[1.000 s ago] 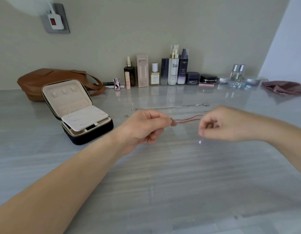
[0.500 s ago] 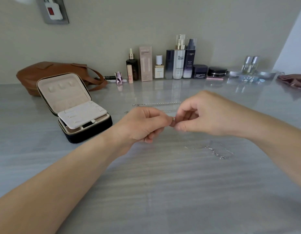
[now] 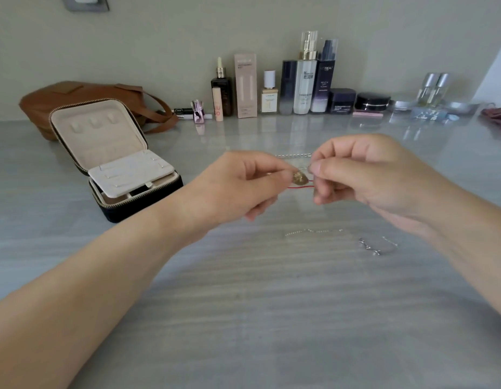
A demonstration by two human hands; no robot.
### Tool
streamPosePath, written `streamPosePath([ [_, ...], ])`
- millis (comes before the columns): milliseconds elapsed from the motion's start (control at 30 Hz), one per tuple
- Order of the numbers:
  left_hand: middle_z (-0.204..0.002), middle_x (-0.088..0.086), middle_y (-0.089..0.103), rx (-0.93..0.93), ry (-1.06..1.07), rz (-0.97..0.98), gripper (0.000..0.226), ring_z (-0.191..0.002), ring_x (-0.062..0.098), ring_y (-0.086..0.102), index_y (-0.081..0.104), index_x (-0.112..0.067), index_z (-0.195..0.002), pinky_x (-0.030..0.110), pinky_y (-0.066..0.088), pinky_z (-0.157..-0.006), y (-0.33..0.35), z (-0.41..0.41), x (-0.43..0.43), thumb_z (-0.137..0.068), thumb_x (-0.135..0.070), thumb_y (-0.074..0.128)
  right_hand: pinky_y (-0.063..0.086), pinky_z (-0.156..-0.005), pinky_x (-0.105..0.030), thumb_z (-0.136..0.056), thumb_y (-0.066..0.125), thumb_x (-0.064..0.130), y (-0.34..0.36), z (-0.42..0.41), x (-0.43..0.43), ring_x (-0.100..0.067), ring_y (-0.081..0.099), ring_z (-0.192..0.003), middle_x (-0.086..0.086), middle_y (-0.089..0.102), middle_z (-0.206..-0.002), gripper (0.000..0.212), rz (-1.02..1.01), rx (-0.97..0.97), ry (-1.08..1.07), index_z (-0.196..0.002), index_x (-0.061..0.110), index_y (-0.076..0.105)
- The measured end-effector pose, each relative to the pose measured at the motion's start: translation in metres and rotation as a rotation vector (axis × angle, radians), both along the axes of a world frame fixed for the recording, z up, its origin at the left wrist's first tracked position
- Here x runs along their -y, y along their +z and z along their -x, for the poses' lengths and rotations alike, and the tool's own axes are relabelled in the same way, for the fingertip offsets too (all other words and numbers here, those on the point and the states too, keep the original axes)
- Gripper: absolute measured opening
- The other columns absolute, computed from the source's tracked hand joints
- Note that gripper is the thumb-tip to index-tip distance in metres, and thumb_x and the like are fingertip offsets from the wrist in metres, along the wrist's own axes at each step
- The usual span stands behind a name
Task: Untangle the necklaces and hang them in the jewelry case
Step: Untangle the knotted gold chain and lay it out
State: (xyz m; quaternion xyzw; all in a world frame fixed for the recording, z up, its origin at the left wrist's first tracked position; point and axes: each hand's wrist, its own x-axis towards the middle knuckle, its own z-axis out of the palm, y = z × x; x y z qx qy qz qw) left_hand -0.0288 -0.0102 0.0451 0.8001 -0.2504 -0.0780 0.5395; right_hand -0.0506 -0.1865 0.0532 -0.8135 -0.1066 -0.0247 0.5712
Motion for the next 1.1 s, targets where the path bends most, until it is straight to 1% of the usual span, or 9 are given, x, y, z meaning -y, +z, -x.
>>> streamPosePath([
  [133, -0.070, -0.009, 0.065, -0.128, 0.000, -0.043, 0.022, -0.060, 0.008, 0.055, 0.069, -0.024, -0.076, 0.025, 0.048, -0.060, 0.003, 0.003, -0.001, -0.091, -0.021, 0.053, 0.020, -0.038, -0.018, -0.087, 0.051, 0.004, 0.002, 0.002, 0.000, -0.008, 0.023, -0.040, 0.006, 0.028, -0.045, 0.020, -0.073, -0.078, 0.017, -0.070, 0.010, 0.060],
  [233, -0.089, -0.016, 0.070, -0.204, 0.022, -0.082, 0.018, -0.077, 0.007, 0.061, 0.068, -0.024, -0.079, 0.031, 0.053, -0.071, 0.006, 0.001, -0.005, -0.090, -0.025, 0.054, 0.012, -0.039, -0.017, -0.086, 0.053, 0.006, 0.002, 0.003, 0.001, -0.007, 0.017, -0.037, 0.006, 0.024, -0.043, 0.020, -0.073, -0.072, 0.014, -0.069, 0.010, 0.063],
  [400, -0.076, -0.007, 0.068, -0.247, 0.086, -0.190, 0.024, -0.064, 0.008, 0.061, 0.070, -0.024, -0.072, 0.022, 0.047, -0.055, 0.013, -0.002, -0.013, -0.090, -0.028, 0.054, 0.010, -0.040, -0.015, -0.085, 0.056, 0.007, 0.004, 0.005, 0.000, -0.006, 0.014, -0.033, 0.008, 0.022, -0.038, 0.015, -0.129, -0.057, 0.027, -0.072, 0.008, 0.064],
  [533, -0.090, -0.010, 0.063, -0.077, 0.218, -0.381, 0.018, -0.050, 0.003, 0.057, 0.067, -0.029, -0.085, 0.016, 0.039, -0.044, 0.013, -0.001, -0.011, -0.091, -0.031, 0.051, 0.011, -0.038, -0.014, -0.081, 0.059, 0.012, 0.005, 0.007, -0.003, -0.005, 0.014, -0.034, 0.009, 0.023, -0.037, 0.011, -0.126, -0.046, 0.057, -0.072, 0.009, 0.065],
  [633, -0.095, -0.013, 0.065, 0.157, 0.241, -0.514, 0.018, -0.058, 0.004, 0.061, 0.063, -0.035, -0.096, 0.016, 0.040, -0.046, 0.009, 0.000, -0.009, -0.093, -0.033, 0.046, 0.013, -0.038, -0.012, -0.070, 0.061, 0.022, 0.005, 0.008, -0.007, -0.005, 0.014, -0.034, 0.008, 0.022, -0.037, 0.013, -0.125, -0.026, 0.072, -0.070, 0.010, 0.065],
  [700, -0.085, -0.018, 0.068, 0.141, 0.191, -0.336, 0.018, -0.062, 0.000, 0.060, 0.064, -0.036, -0.089, 0.014, 0.042, -0.054, 0.010, 0.003, -0.005, -0.094, -0.032, 0.047, 0.014, -0.036, -0.012, -0.071, 0.060, 0.022, 0.004, 0.007, -0.009, -0.005, 0.015, -0.033, 0.009, 0.024, -0.035, 0.014, -0.112, -0.010, 0.070, -0.071, 0.009, 0.064],
  [767, -0.088, -0.009, 0.072, -0.053, 0.072, -0.091, 0.021, -0.076, 0.004, 0.063, 0.065, -0.030, -0.086, 0.022, 0.046, -0.070, 0.013, 0.006, -0.002, -0.095, -0.027, 0.047, 0.016, -0.034, -0.012, -0.080, 0.058, 0.016, 0.003, 0.007, -0.010, -0.004, 0.018, -0.031, 0.009, 0.030, -0.031, 0.012, -0.084, 0.010, 0.055, -0.073, 0.007, 0.063],
  [833, -0.081, -0.005, 0.073, -0.195, -0.041, -0.003, 0.020, -0.077, 0.006, 0.066, 0.065, -0.022, -0.089, 0.025, 0.046, -0.075, 0.013, 0.008, -0.002, -0.094, -0.025, 0.047, 0.019, -0.033, -0.013, -0.084, 0.057, 0.014, 0.004, 0.006, -0.011, -0.003, 0.020, -0.031, 0.008, 0.036, -0.031, 0.013, -0.062, 0.032, 0.042, -0.074, 0.007, 0.062],
  [1100, -0.072, -0.005, 0.070, -0.336, -0.109, 0.037, 0.009, -0.069, 0.007, 0.065, 0.068, -0.016, -0.087, 0.016, 0.049, -0.061, 0.013, 0.002, -0.010, -0.082, -0.014, 0.060, 0.020, -0.035, -0.014, -0.063, 0.060, 0.041, 0.004, 0.006, -0.005, -0.004, 0.020, -0.034, 0.011, 0.026, -0.036, 0.028, -0.006, 0.099, 0.014, -0.067, 0.014, 0.063],
])
